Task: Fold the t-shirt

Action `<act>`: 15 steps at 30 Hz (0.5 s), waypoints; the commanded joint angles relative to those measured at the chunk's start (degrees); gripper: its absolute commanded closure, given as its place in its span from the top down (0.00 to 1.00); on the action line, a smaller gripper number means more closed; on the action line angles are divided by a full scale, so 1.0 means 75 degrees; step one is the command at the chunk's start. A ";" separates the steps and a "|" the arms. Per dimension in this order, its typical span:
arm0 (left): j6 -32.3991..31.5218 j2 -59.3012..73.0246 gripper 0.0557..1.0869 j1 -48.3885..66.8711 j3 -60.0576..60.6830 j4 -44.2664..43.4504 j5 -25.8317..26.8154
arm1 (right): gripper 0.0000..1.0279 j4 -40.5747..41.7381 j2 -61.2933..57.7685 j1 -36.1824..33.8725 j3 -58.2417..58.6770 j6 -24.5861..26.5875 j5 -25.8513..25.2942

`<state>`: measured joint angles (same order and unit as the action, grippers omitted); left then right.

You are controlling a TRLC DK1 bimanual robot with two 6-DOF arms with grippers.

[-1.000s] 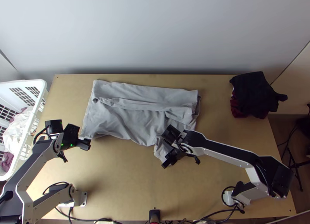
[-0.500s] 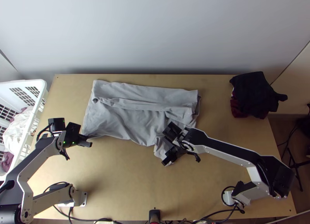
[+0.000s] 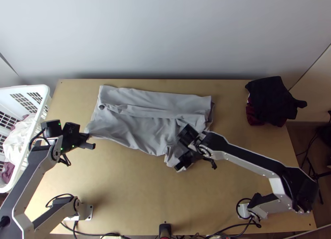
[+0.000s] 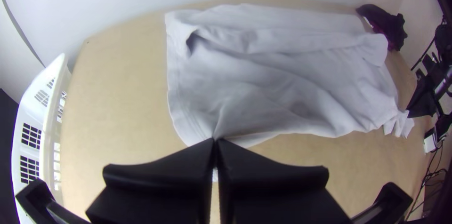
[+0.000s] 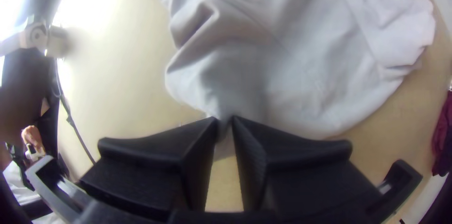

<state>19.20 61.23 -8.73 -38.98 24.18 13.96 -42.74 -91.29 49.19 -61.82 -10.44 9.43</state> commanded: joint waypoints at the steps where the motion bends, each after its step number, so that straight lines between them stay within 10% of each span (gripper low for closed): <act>1: -0.0099 -0.0324 0.06 0.0063 -0.0662 0.0314 -0.0009 | 0.03 -0.0114 0.0617 -0.0898 -0.0429 0.0126 0.0008; 15: -0.0275 0.1351 0.05 0.0203 -0.2584 0.0596 -0.0150 | 0.03 -0.0020 0.0605 -0.2316 -0.1730 0.0688 0.0020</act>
<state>17.67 66.06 -7.75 -51.31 27.73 13.52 -43.13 -85.56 36.84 -69.82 -6.96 9.45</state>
